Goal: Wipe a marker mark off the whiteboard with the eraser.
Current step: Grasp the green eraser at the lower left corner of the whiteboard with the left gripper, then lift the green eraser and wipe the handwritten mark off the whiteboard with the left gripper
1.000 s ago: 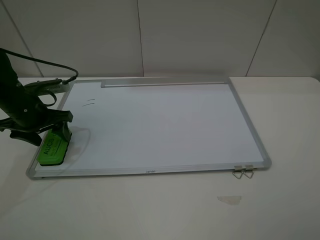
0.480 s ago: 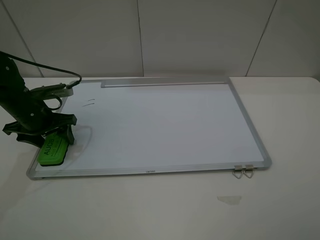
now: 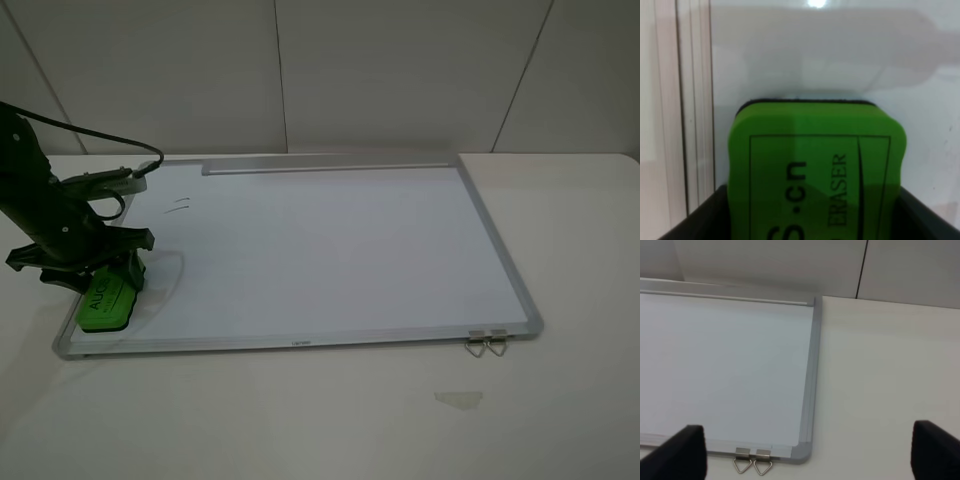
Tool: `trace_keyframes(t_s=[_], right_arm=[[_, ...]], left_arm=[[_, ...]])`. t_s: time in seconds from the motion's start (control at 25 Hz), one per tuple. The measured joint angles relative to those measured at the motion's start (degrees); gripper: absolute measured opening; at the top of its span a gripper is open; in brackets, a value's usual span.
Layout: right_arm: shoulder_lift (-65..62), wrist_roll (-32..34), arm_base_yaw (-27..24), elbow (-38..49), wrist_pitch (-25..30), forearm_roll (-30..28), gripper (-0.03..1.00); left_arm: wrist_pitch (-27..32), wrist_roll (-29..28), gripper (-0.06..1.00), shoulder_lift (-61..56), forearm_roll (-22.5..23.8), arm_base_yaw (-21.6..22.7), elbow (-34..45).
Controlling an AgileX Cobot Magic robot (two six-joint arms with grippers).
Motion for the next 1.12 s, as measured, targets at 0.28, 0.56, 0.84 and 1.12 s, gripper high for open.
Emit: trace_keyframes(t_s=[0.28, 0.56, 0.84, 1.12], right_arm=[[0.0, 0.0, 0.0, 0.0, 0.0, 0.0, 0.82], [0.0, 0.0, 0.0, 0.0, 0.0, 0.0, 0.82], [0.0, 0.0, 0.0, 0.0, 0.0, 0.0, 0.82], [0.0, 0.0, 0.0, 0.0, 0.0, 0.0, 0.82]], left_arm=[[1.45, 0.35, 0.59, 0.0, 0.0, 0.0, -0.83], [12.56, 0.61, 0.59, -3.93, -0.39, 0.0, -9.14], [22.0, 3.42, 0.59, -3.31, -0.29, 0.0, -25.08], [28.29, 7.93, 0.59, 5.71, -0.23, 0.0, -42.37]])
